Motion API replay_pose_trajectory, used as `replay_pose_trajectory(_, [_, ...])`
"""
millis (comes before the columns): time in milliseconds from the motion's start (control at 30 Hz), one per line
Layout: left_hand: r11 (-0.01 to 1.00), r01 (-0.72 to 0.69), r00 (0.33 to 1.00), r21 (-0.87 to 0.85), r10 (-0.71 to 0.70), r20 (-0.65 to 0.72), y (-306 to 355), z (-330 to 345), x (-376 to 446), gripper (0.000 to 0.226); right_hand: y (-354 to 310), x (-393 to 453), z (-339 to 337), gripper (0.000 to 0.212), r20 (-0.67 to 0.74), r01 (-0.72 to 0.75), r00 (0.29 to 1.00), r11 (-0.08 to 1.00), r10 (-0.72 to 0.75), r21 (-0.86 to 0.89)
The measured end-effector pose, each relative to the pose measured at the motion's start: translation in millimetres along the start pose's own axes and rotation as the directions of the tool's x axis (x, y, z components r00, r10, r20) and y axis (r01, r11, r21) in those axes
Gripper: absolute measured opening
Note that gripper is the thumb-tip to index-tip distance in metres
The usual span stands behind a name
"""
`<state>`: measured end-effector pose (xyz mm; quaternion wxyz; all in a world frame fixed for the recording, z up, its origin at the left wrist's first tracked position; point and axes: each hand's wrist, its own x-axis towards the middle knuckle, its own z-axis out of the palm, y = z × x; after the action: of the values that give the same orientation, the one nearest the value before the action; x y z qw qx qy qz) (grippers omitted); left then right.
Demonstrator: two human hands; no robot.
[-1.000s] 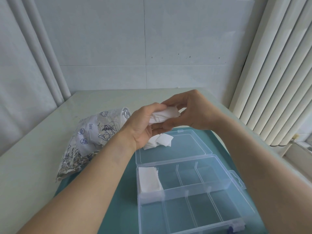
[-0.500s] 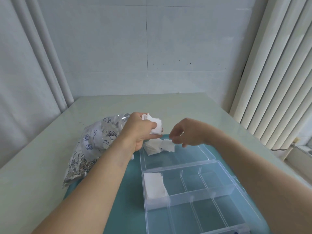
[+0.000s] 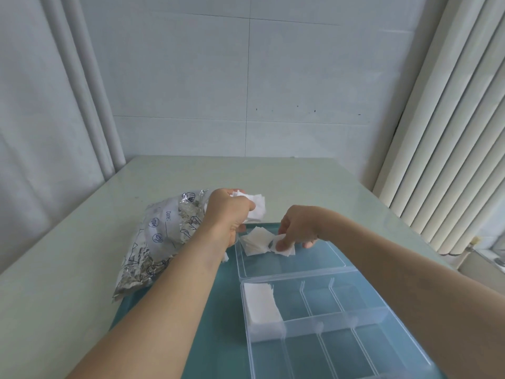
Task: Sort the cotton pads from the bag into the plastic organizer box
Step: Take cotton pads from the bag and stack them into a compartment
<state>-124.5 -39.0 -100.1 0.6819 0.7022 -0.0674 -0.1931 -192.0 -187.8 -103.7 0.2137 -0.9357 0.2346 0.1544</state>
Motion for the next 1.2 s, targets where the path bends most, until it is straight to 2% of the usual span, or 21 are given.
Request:
replay_pose_trajectory(100, [1.000,-0.025,1.000,-0.011,0.025,-0.001,-1,-1,3,0.027,-2,-8,-12,0.015,-0.010,0.069,0.998,0.973,-0.068,0.219])
replay_pose_trajectory(200, [0.998,-0.059,0.998,-0.021,0.059,-0.025,0,-2,4,0.024,-6,-6,-16,0.023,0.011,0.053,0.998,0.868,-0.067,0.494])
replay_pose_trajectory(267, [0.997,-0.052,0.998,-0.051,0.051,-0.023,1,-3,4,0.023,-13,-1,-7,0.030,0.000,0.019,1.000,0.853,-0.023,0.522])
replay_pose_trajectory(367, [0.997,-0.042,0.999,-0.067,0.040,-0.026,2,-5,4,0.025,-22,3,9,0.037,-0.057,0.017,0.998,0.920,0.006,0.391])
replay_pose_trajectory(500, [0.999,-0.046,0.999,-0.027,0.045,-0.006,2,-6,1,0.027,-29,5,13,0.068,-0.103,-0.015,0.994,0.982,0.035,0.187])
replay_pose_trajectory(567, [0.998,-0.057,0.998,0.008,0.057,-0.013,1,-5,1,0.028,-32,5,14,0.075,-0.092,-0.008,0.996,0.989,0.022,0.146])
replay_pose_trajectory(667, [0.996,-0.075,0.996,0.052,0.076,-0.034,1,-5,1,0.030,-34,4,15,0.072,-0.098,0.043,0.995,0.994,-0.033,0.104])
replay_pose_trajectory(767, [0.995,-0.084,0.996,0.053,0.086,-0.031,2,-5,0,0.031,-37,0,14,0.053,-0.113,0.085,0.991,0.992,-0.074,0.096])
replay_pose_trajectory(833, [0.995,-0.088,0.996,0.048,0.089,-0.028,3,-4,0,0.030,-38,-4,15,0.048,-0.129,0.109,0.987,0.988,-0.095,0.108])
replay_pose_trajectory(933, [0.993,-0.107,0.993,0.047,0.109,-0.039,3,-5,1,0.030,-38,-14,23,0.063,-0.126,0.170,0.980,0.980,-0.157,0.099])
replay_pose_trajectory(1000, [0.992,-0.121,0.991,0.046,0.123,-0.044,4,-7,3,0.029,-38,-19,30,0.073,-0.100,0.226,0.970,0.974,-0.223,0.020])
replay_pose_trajectory(1200, [0.992,-0.119,0.993,0.031,0.119,-0.020,3,-3,3,0.029,-30,-22,28,0.062,-0.012,0.282,0.959,0.954,-0.285,-0.106])
